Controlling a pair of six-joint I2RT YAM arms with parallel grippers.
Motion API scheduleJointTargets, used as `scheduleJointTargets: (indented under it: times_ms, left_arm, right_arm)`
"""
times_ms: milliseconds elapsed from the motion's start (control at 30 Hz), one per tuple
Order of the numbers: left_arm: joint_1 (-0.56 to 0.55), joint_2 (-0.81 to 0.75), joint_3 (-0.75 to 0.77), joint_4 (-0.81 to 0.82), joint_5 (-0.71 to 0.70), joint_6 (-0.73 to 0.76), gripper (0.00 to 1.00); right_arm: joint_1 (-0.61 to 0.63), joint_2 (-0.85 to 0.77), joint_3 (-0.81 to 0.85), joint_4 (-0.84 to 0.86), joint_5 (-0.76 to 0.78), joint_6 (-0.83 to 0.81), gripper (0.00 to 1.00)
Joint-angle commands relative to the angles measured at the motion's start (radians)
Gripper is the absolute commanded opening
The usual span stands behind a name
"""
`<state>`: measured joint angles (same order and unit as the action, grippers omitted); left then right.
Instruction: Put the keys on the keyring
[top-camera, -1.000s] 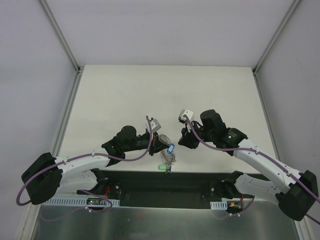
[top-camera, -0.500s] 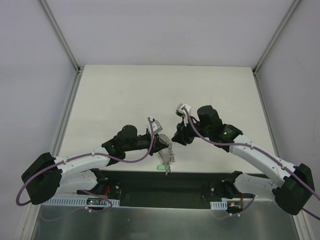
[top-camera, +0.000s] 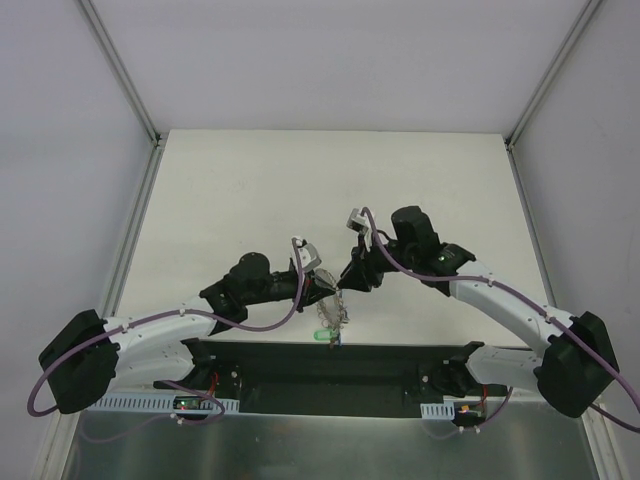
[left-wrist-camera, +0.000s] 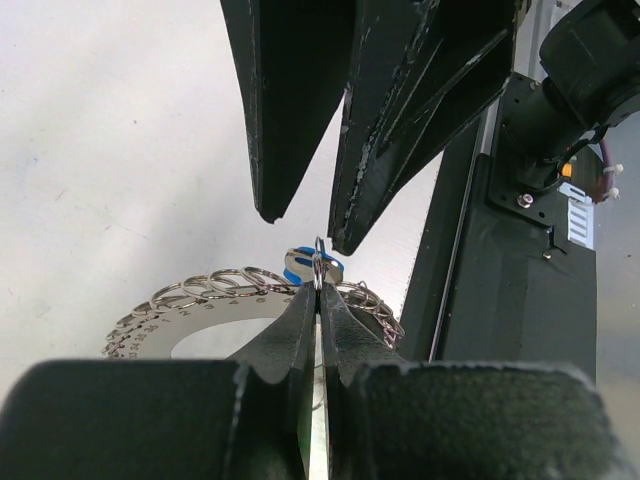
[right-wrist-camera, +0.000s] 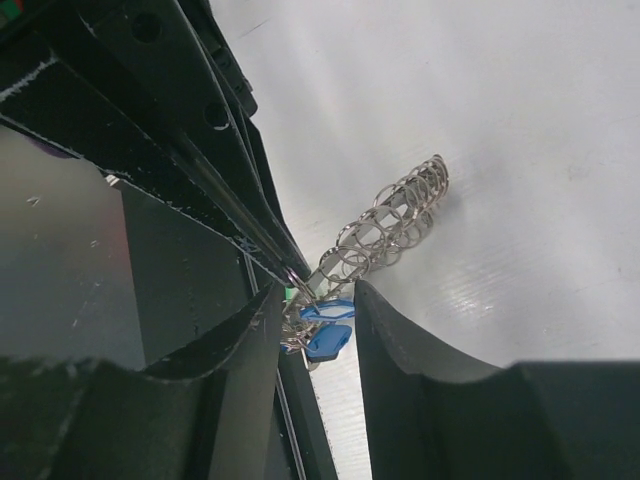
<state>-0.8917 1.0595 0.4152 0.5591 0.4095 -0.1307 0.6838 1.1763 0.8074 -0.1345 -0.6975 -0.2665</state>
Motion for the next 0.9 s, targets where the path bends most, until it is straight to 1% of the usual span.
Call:
scheduleJointTargets:
  times_ms: [0, 200, 300, 333, 433, 533, 767, 867]
  left_arm:
    - [-0.012, -0.042, -0.016, 0.114, 0.006, 0.036, 0.00]
    - [-0.010, -0.059, -0.036, 0.143, -0.003, 0.045, 0.00]
    - [-0.012, -0.062, -0.042, 0.153, -0.011, 0.046, 0.00]
    - [-0.012, -0.065, -0.044, 0.153, -0.011, 0.046, 0.00]
    - [-0.012, -0.070, -0.050, 0.162, -0.021, 0.046, 0.00]
    - [-0.010, -0.081, -0.064, 0.179, -0.041, 0.045, 0.00]
    - [-0.010, -0.112, -0.113, 0.280, -0.092, 0.036, 0.00]
    - [-0.012, -0.113, -0.139, 0.350, -0.086, 0.036, 0.00]
  right_arm:
    - [-0.010, 0.025, 0.003, 0.050, -0.112, -0.025, 0.37]
    - [-0.010, 0.048, 0.003, 0.049, -0.145, -0.039, 0.33]
    - [-0.010, 0.049, 0.003, 0.049, -0.152, -0.043, 0.23]
    - [-0.012, 0.048, 0.003, 0.049, -0.152, -0.045, 0.17]
    - [-0.015, 0.045, -0.004, 0.047, -0.152, -0.046, 0.07]
    - [-0.021, 0.039, -0.017, 0.047, -0.151, -0.048, 0.01]
    - [-0.035, 0.011, -0.060, 0.047, -0.137, -0.046, 0.01]
    - [-0.035, -0.001, -0.066, 0.050, -0.135, -0.042, 0.02]
